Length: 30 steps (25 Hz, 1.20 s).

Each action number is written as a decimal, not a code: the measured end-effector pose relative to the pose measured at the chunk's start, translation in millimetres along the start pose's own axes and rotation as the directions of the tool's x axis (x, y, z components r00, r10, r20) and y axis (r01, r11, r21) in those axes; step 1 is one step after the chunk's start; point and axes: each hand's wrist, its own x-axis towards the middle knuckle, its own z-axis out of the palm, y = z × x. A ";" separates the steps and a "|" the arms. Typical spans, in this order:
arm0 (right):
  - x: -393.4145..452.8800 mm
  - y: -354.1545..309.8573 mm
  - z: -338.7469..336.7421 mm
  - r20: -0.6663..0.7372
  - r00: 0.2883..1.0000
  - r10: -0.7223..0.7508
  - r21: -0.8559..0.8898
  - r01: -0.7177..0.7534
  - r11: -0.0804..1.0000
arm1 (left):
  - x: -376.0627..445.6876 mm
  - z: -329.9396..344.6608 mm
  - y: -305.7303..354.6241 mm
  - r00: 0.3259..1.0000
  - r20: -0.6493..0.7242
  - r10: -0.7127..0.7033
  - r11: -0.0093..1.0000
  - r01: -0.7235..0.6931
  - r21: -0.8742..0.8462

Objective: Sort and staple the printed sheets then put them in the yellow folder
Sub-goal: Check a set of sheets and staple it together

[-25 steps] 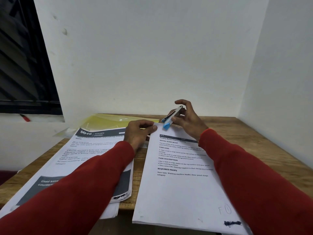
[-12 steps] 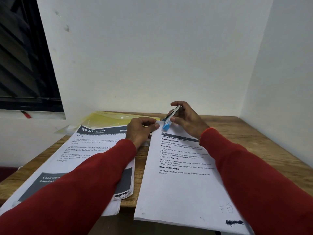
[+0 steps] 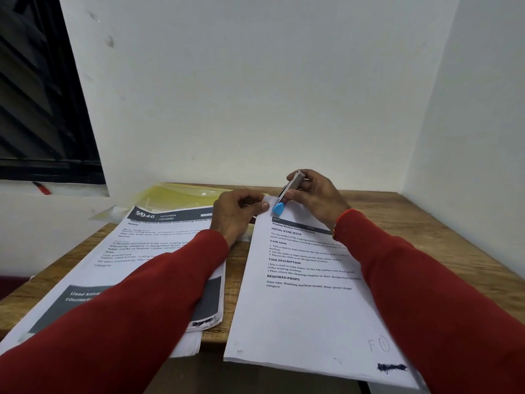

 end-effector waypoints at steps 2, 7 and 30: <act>-0.7 -1.0 1.2 -0.001 1.000 0.001 -0.001 -0.001 1.000 | 0.0 0.1 0.1 1.000 0.000 0.001 1.000 -0.001 0.001; 2.2 2.0 3.8 0.000 1.000 -0.003 -0.014 0.003 1.000 | 0.2 -0.8 -0.9 1.000 0.018 0.001 1.000 -0.001 0.017; 3.0 36.1 -46.8 -0.281 0.957 0.065 -0.639 -0.237 0.732 | -6.7 -1.9 3.8 0.998 0.055 -0.042 0.994 0.036 0.101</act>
